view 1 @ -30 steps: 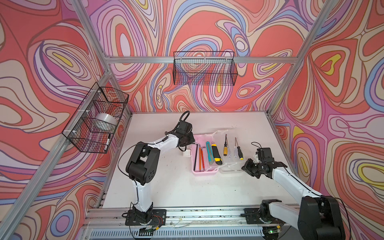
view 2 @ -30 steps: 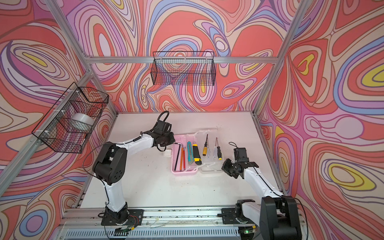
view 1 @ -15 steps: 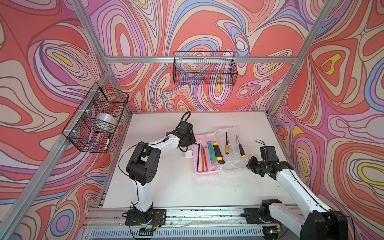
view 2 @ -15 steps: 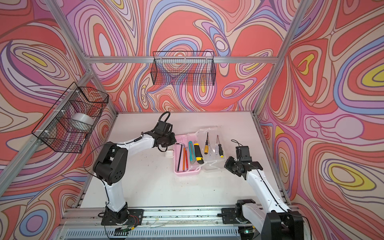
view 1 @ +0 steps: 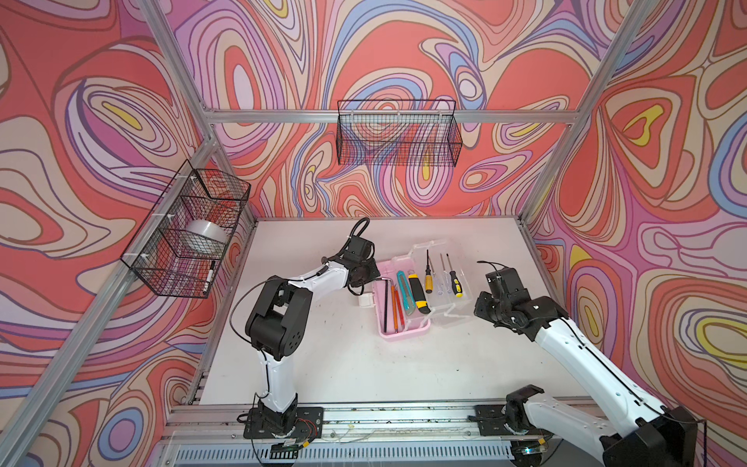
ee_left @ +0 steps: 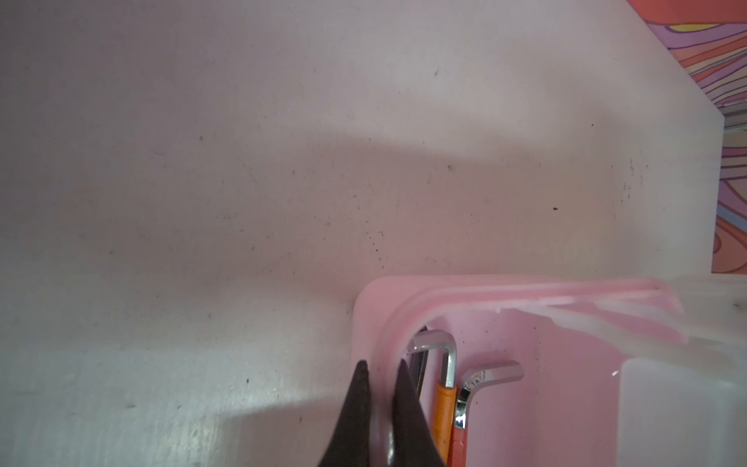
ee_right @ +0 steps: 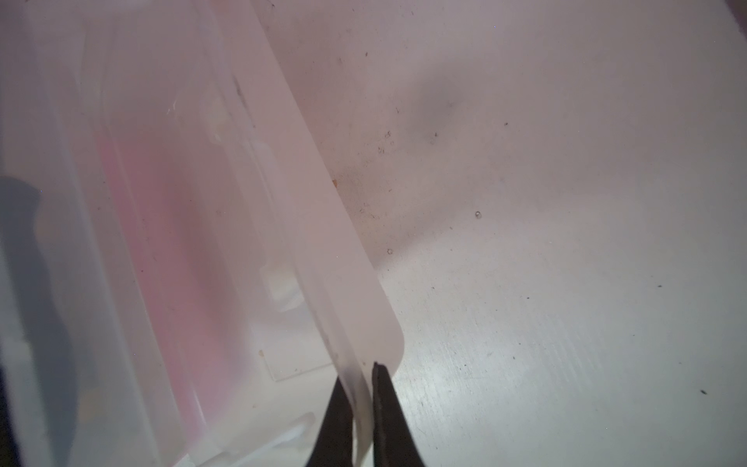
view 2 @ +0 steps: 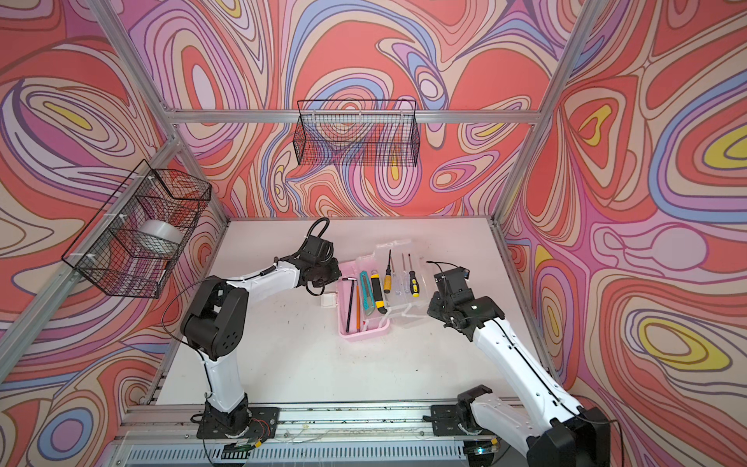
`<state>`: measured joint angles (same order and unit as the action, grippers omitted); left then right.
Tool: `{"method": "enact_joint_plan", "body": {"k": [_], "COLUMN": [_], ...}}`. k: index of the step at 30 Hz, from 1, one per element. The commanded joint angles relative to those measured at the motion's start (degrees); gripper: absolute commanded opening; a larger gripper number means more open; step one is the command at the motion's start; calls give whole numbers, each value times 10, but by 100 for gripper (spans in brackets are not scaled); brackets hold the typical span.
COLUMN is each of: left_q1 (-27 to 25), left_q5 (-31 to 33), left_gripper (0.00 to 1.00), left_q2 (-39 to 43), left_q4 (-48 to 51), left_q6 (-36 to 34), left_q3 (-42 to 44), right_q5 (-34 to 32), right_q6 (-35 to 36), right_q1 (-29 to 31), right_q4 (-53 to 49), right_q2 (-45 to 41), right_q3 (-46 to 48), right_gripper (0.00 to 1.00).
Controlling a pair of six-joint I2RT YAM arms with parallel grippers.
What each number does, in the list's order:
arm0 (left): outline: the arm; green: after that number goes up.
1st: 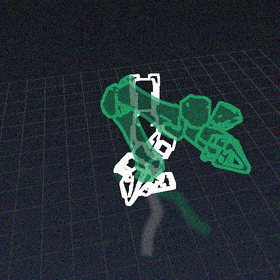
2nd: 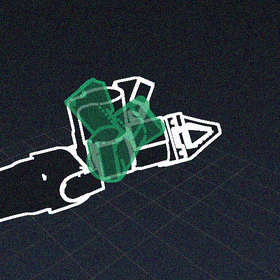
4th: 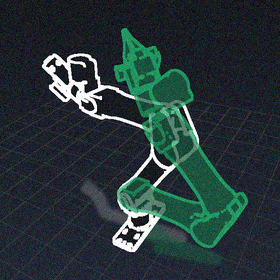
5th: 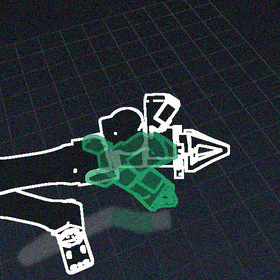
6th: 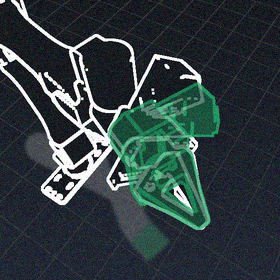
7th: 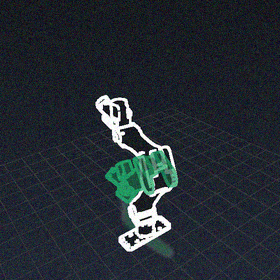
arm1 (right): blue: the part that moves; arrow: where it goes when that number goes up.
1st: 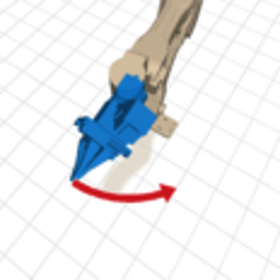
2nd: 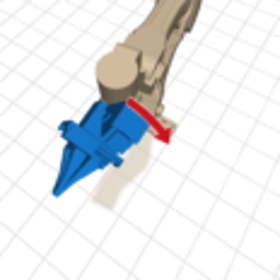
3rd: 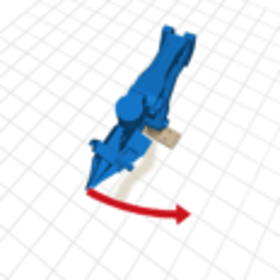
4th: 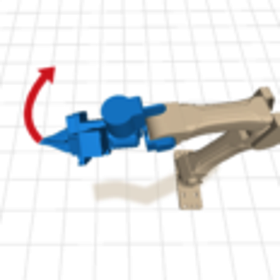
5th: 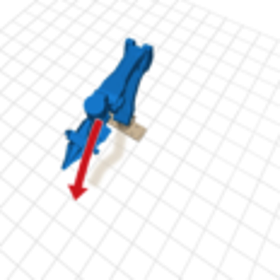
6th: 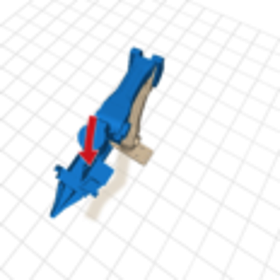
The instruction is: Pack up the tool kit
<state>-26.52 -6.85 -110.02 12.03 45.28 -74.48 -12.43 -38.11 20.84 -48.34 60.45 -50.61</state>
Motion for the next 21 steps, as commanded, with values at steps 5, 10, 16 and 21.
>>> {"method": "enact_joint_plan", "body": {"k": [5, 10, 16, 21], "left_q1": [-28, -32, -33, -33], "left_q5": [-39, -40, -41, -41], "left_gripper": [0, 0, 0, 0], "left_q2": [8, 7, 1, -2], "left_q4": [-14, -18, -26, -29], "left_q6": [-4, -4, -4, -2], "left_q3": [-21, -25, -36, -44], "right_q5": [-91, -179, -272, -279], "right_q6": [-46, -62, -77, -80], "right_q1": [128, 223, 339, 397], "right_q4": [56, 33, -3, 1], "right_q2": [37, 81, 169, 236], "right_q3": [-67, -121, -206, -256], "right_gripper": [0, 0, 0, 0]}}
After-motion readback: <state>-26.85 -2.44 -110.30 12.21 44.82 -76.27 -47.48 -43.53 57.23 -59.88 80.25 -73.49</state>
